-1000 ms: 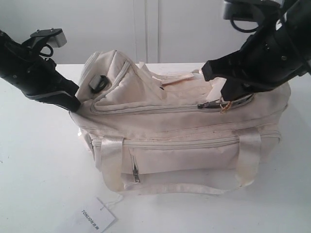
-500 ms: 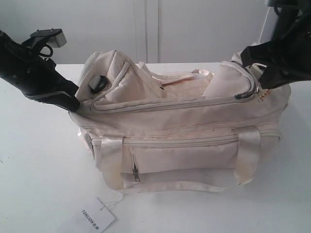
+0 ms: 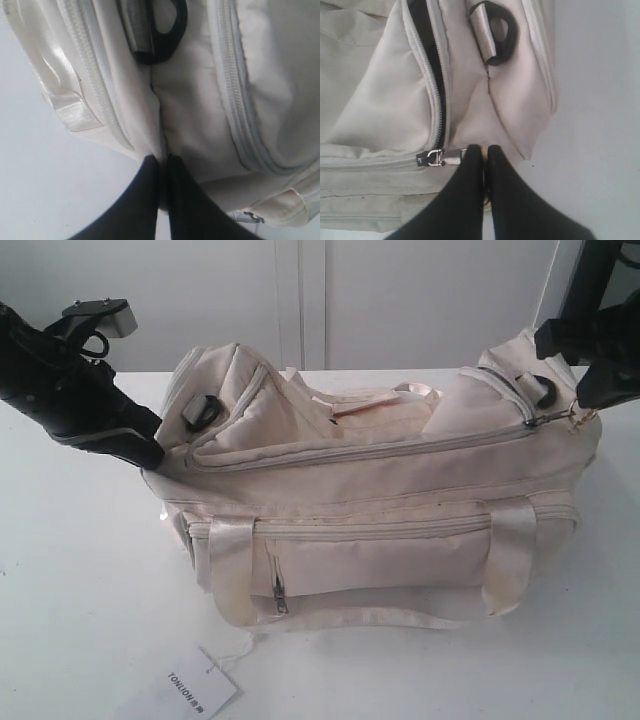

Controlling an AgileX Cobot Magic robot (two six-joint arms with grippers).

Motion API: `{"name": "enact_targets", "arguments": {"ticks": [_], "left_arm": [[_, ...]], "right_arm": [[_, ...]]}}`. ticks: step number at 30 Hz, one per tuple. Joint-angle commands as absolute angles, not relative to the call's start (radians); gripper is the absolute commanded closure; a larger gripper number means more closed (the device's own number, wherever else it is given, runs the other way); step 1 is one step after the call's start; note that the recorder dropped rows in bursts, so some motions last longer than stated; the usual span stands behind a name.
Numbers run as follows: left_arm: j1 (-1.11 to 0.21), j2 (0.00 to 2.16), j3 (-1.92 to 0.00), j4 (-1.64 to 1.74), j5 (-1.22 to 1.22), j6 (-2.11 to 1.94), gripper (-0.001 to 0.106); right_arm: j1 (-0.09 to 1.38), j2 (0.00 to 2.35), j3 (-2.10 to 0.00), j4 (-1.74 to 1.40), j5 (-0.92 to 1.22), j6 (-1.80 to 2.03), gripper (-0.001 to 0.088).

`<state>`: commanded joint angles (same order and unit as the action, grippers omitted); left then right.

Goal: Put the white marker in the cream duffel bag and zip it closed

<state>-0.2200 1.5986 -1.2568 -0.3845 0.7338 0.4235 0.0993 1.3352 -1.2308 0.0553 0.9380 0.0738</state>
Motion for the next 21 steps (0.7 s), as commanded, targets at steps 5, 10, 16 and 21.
{"name": "enact_targets", "arguments": {"ticks": [5, 10, 16, 21], "left_arm": [[-0.220, 1.599, -1.257, -0.388, 0.734, 0.424, 0.105], [-0.220, 1.599, -1.257, -0.428, 0.734, 0.424, 0.105], [-0.220, 1.581, -1.257, -0.437, 0.727, 0.424, 0.105], [-0.220, 1.549, -1.257, -0.437, 0.733, 0.424, 0.096]], "right_arm": [[0.099, 1.347, -1.231, 0.155, 0.913, 0.046, 0.0868], [0.099, 1.391, -1.231, 0.231, 0.912, 0.000, 0.0868], [0.099, 1.404, -1.231, 0.238, 0.906, 0.000, 0.0868], [0.099, 1.404, -1.231, 0.275, 0.898, 0.000, 0.0868]]}}
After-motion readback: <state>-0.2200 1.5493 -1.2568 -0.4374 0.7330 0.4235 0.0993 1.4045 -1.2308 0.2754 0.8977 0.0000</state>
